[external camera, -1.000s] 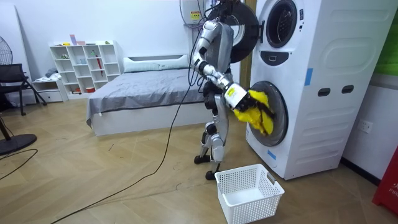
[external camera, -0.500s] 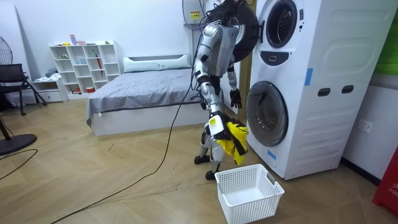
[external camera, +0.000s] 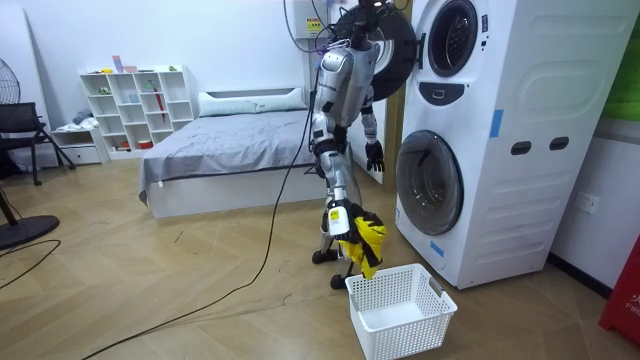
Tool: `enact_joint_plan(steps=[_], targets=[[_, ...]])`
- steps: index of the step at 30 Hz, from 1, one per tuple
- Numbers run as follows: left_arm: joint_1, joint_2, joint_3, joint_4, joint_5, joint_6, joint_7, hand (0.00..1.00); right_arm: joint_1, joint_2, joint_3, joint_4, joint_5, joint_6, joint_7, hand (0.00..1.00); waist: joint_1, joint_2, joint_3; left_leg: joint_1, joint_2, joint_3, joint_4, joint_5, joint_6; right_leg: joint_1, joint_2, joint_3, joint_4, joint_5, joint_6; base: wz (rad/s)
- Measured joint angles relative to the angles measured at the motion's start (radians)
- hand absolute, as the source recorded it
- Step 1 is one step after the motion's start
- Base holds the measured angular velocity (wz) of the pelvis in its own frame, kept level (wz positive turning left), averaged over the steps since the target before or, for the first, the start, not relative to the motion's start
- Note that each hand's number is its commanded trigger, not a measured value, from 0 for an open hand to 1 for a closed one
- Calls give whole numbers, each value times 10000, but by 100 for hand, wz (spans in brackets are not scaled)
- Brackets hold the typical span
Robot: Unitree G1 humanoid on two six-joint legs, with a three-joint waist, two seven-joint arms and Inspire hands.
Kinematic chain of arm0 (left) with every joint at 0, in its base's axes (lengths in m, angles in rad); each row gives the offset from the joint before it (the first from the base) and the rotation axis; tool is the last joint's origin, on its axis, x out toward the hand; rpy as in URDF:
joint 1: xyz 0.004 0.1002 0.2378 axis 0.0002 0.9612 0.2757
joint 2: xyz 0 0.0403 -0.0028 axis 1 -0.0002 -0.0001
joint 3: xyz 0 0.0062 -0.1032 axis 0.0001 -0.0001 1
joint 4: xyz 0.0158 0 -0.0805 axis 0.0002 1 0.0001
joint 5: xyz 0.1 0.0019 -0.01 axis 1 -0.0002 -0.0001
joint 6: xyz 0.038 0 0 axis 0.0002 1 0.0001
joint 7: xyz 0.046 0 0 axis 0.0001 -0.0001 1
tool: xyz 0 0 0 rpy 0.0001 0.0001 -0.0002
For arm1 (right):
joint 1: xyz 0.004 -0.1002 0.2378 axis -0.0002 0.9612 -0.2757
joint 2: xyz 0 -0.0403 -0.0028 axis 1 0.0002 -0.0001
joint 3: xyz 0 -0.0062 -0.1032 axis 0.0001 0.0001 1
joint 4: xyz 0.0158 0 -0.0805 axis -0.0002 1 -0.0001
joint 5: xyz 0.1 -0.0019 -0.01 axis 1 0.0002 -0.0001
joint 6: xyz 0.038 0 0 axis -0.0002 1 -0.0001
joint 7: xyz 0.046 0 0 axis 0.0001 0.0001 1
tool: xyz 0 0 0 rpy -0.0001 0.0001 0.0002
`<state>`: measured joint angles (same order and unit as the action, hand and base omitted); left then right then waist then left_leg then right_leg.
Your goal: Pick clothes from washing machine
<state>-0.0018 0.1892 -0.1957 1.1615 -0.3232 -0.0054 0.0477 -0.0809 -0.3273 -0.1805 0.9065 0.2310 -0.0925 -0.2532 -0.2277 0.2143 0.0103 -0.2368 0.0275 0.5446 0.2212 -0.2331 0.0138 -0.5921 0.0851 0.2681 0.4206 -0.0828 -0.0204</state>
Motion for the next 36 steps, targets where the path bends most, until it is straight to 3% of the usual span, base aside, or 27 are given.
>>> enact_joint_plan(steps=[5,6,7,8,18,25,36], targets=[[-77,-41,-292,-14,-1,-83,0,0,-203,-7,329,509,22,-229,-226,98,225,-8,5,-295,-128,-228,-3,104,89,-273,-179,-156,139,-35,52,16],[-70,-42,-369,-14,-1,-102,1,0,-212,-7,371,550,36,-236,-241,81,233,-11,7,-313,-136,-262,-4,111,98,-281,-206,-197,139,-39,57,19],[-70,-47,-488,-17,-2,-110,1,0,-214,-6,421,588,41,-237,-273,8,276,-22,16,-336,-153,-275,-13,129,117,-297,-247,-246,140,-46,66,15],[-71,-51,-573,-25,-2,-119,1,0,-223,-7,422,599,44,-243,-283,0,318,-26,18,-386,-181,-290,-16,148,147,-348,-293,-277,152,-54,79,13],[-64,-51,-617,-16,-226,-304,20,0,-391,3,432,620,55,-400,-506,0,462,-74,44,-519,-305,-609,-114,195,225,-404,-491,-515,112,-77,157,9],[-64,-50,-615,-12,-224,-315,58,0,-451,6,529,620,-15,-408,-519,0,519,-230,100,-537,-320,-694,-155,196,227,-407,-514,-562,100,-107,162,1],[-56,-50,-612,-18,-375,-297,58,0,-376,16,525,623,-61,-400,-508,0,695,-300,64,-661,-337,-1097,-151,262,257,-395,-668,-939,112,-160,118,11]])
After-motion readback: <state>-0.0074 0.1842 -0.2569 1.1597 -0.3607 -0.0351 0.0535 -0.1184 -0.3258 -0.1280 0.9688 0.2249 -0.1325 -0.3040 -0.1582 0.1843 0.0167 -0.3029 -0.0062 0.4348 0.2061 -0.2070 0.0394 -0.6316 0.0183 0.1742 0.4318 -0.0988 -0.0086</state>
